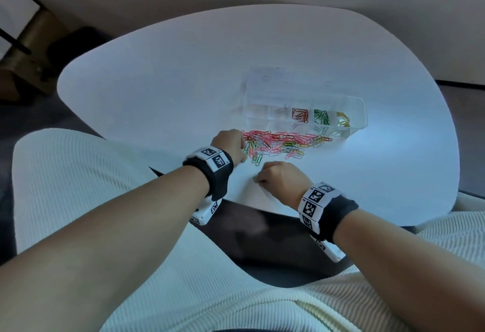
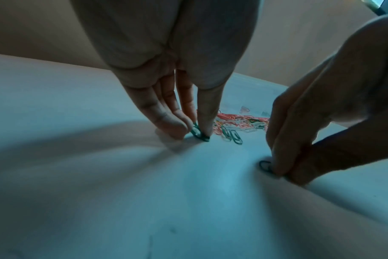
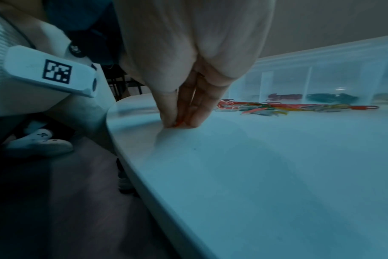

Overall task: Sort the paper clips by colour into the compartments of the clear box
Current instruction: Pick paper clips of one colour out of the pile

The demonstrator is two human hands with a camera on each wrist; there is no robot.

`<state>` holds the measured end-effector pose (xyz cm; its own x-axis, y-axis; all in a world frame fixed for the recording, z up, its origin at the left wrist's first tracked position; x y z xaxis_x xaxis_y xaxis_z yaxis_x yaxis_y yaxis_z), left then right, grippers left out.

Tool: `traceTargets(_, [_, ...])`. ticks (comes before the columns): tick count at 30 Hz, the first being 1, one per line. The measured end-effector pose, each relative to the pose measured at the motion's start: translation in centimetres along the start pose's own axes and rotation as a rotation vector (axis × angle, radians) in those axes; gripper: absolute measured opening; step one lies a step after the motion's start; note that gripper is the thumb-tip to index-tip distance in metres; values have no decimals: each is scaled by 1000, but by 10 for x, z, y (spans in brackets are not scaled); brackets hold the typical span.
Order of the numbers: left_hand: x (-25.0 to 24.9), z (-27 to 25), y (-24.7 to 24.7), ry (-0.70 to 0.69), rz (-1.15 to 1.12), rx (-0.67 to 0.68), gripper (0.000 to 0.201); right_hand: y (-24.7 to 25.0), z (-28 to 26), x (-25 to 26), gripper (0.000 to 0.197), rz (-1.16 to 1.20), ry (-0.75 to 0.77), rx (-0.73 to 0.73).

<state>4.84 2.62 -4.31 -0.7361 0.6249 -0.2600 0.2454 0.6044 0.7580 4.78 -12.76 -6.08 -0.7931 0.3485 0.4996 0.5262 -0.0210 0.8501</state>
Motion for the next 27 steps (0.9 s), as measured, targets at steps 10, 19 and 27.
traceTargets(10, [4,0,0,13,-84,23,24,27,-29,-48,23,411,-456,-270])
traceTargets(19, [-1,-10,1,-70,-530,362,20,29,-41,-51,27,1339,-588,-507])
traceTargets(27, [-3,-15,1,5,-762,496,22,35,-41,-54,31,1475,-607,-548])
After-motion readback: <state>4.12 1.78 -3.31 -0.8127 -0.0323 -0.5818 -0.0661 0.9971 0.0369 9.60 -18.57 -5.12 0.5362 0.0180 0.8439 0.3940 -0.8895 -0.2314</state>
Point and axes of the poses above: each hand's wrist, its own z-axis towards the middle knuckle, its own y-axis out of the back of the hand, x = y × z, the point moved 3 cm from there along z, towards the middle knuckle, and after that the axes turned 15 degrees about y, right-handed, at the moved point
